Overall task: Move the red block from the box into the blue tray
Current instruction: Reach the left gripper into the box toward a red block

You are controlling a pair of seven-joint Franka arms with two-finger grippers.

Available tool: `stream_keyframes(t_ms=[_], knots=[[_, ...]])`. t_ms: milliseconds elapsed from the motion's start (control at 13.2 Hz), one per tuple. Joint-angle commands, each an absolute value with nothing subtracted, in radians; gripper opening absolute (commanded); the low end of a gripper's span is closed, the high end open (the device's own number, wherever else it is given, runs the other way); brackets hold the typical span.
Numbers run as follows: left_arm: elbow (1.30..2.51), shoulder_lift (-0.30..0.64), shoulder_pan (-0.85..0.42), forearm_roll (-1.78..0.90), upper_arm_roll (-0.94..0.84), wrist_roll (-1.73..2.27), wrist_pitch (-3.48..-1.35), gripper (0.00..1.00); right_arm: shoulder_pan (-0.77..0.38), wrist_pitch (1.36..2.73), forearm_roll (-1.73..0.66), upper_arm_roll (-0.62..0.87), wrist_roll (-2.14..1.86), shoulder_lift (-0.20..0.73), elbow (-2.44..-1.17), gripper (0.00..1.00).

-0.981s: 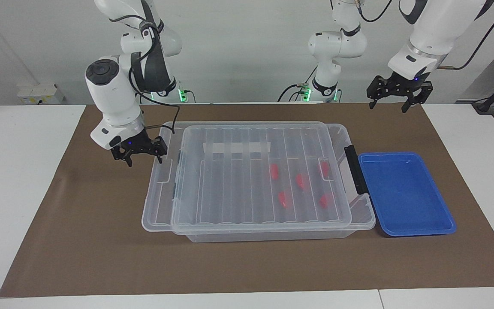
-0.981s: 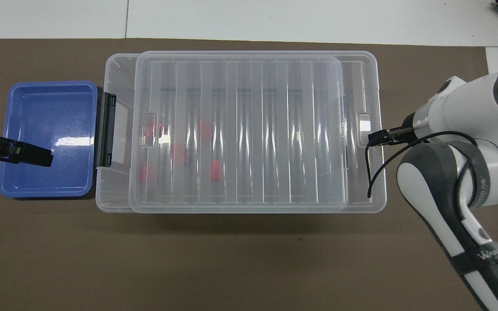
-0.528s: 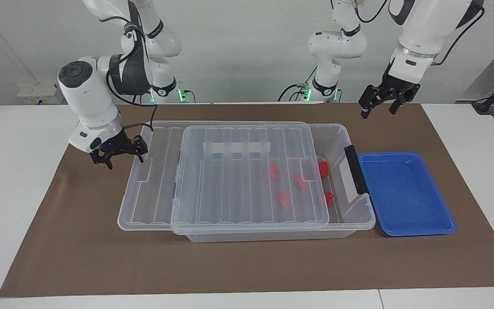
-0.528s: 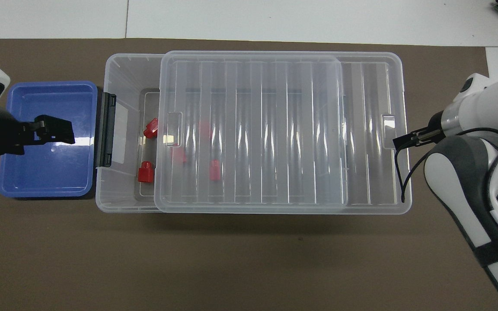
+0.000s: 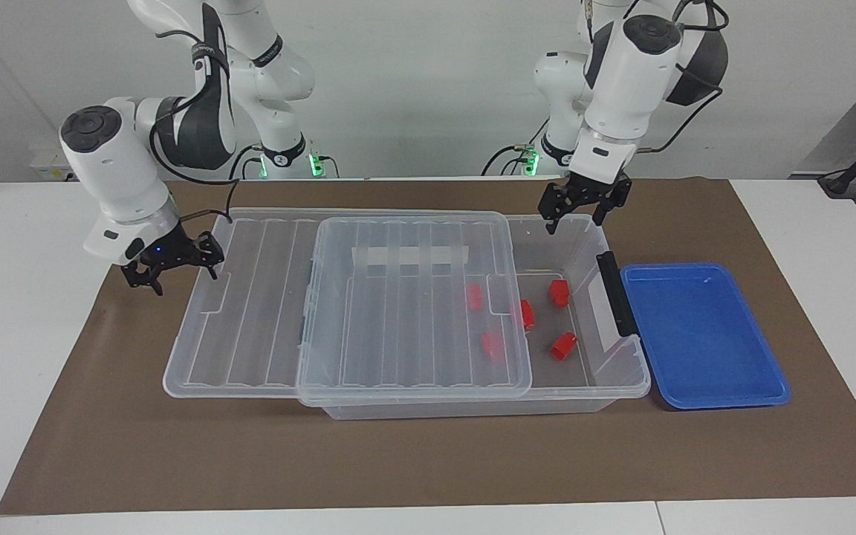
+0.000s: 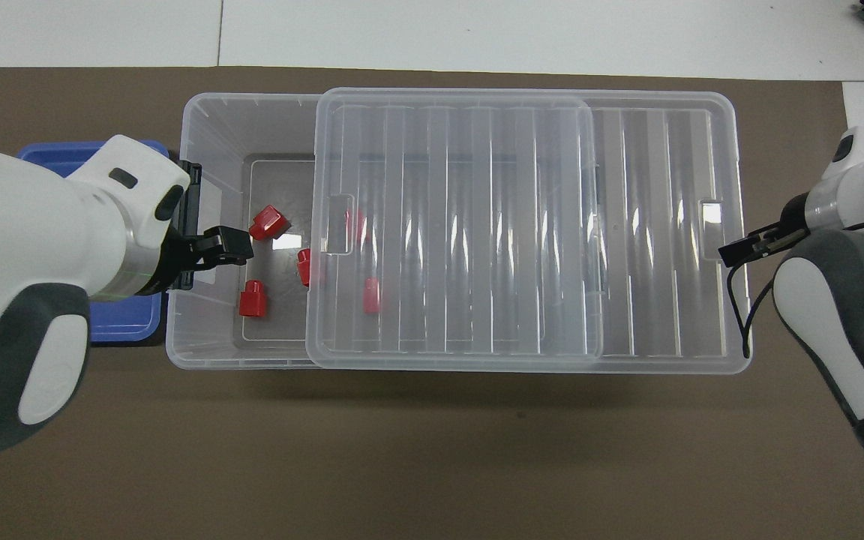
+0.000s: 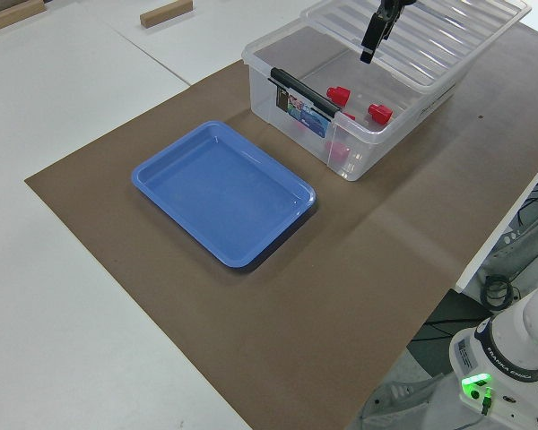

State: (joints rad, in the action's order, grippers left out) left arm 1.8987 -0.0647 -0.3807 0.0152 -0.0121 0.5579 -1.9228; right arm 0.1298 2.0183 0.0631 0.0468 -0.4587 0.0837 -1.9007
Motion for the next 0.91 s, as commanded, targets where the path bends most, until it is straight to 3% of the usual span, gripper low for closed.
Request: stream_keyframes(t_ms=[0,377,604,830], knots=[[1.925,0.0,-0.423,0.078,0.002,0.618,-2.018,1.0,0.167,2.022,0.075,0.057,-0.534,0.064,-1.922,1.0],[2.031,0.06,-0.433,0.08,0.002,0.732,-2.25,1.0,0.166,2.016,0.058,0.058,-0.51,0.06,-1.911,1.0],[2.12,0.086,-0.436,0.081,0.003,0.741,-2.347,1.0,0.135,1.994,0.055,0.063,-0.32,0.017,-1.914,1.0],[2.123,0.155,-0.471,0.103,0.003,0.839,-2.405,1.0,0.095,1.922,0.055,0.063,-0.084,-0.032,-1.916,1.0]])
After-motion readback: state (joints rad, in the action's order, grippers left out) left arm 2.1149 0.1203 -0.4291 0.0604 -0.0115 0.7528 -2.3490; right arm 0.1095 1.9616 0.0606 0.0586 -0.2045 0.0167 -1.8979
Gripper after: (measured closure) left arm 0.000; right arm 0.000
